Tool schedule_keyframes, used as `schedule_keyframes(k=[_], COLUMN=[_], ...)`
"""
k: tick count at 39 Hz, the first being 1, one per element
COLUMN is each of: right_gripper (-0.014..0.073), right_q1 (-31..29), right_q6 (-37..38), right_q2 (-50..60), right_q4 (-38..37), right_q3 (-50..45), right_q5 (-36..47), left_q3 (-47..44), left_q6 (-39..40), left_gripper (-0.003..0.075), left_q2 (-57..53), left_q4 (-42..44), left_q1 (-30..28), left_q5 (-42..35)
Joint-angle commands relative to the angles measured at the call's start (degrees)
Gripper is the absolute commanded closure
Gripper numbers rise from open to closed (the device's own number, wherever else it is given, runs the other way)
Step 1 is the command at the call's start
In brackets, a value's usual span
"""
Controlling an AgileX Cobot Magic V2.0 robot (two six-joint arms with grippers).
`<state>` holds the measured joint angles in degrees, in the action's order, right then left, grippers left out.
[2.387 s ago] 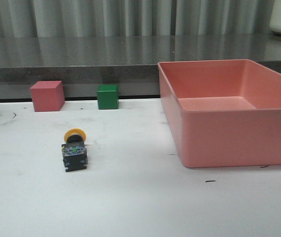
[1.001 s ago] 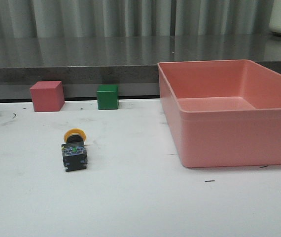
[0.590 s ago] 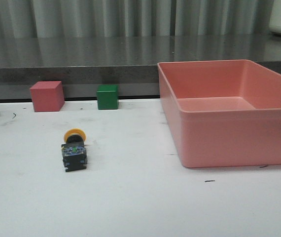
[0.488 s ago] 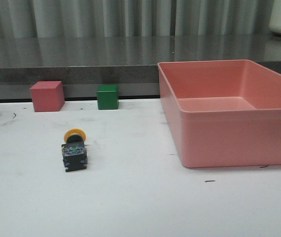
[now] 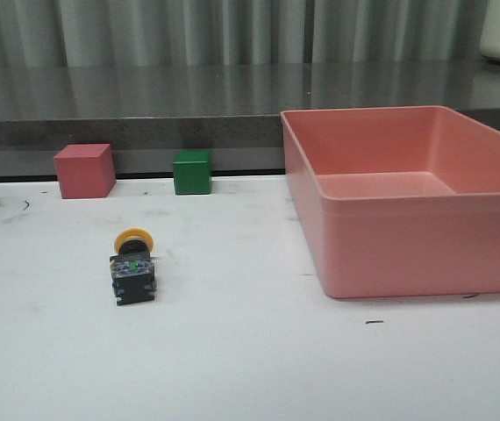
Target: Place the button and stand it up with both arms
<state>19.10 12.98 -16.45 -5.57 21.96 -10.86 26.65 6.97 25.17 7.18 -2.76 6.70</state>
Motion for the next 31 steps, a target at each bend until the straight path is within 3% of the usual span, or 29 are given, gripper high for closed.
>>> schedule_keyframes(k=[1,10,19,31], right_gripper=[0.0663,0.0663,0.0663,0.0663], right_q1=[-0.36,-0.36,-0.36,-0.36], right_q6=[-0.69,-0.69,-0.69,-0.69], right_q2=[-0.34,-0.34,-0.34,-0.34], right_q4=[-0.97,-0.97,-0.97,-0.97], right_q3=[1.50,1.50,1.50,1.50], right_q5=[5.20,5.20,5.20,5.15], left_q3=[3.31,8.29,15.42,27.87], left_q6=[0.37,-0.02,-0.02,-0.02], left_gripper=[0.0048,0.0048,0.0048,0.0048], left_q2=[4.34,13.87,24.91,43.16], left_q4=[0.23,0.27,-2.80,-13.36], left_q1=[2.10,12.73,22.71,27.65], left_q5=[-4.62,-2.93,8.97,23.62])
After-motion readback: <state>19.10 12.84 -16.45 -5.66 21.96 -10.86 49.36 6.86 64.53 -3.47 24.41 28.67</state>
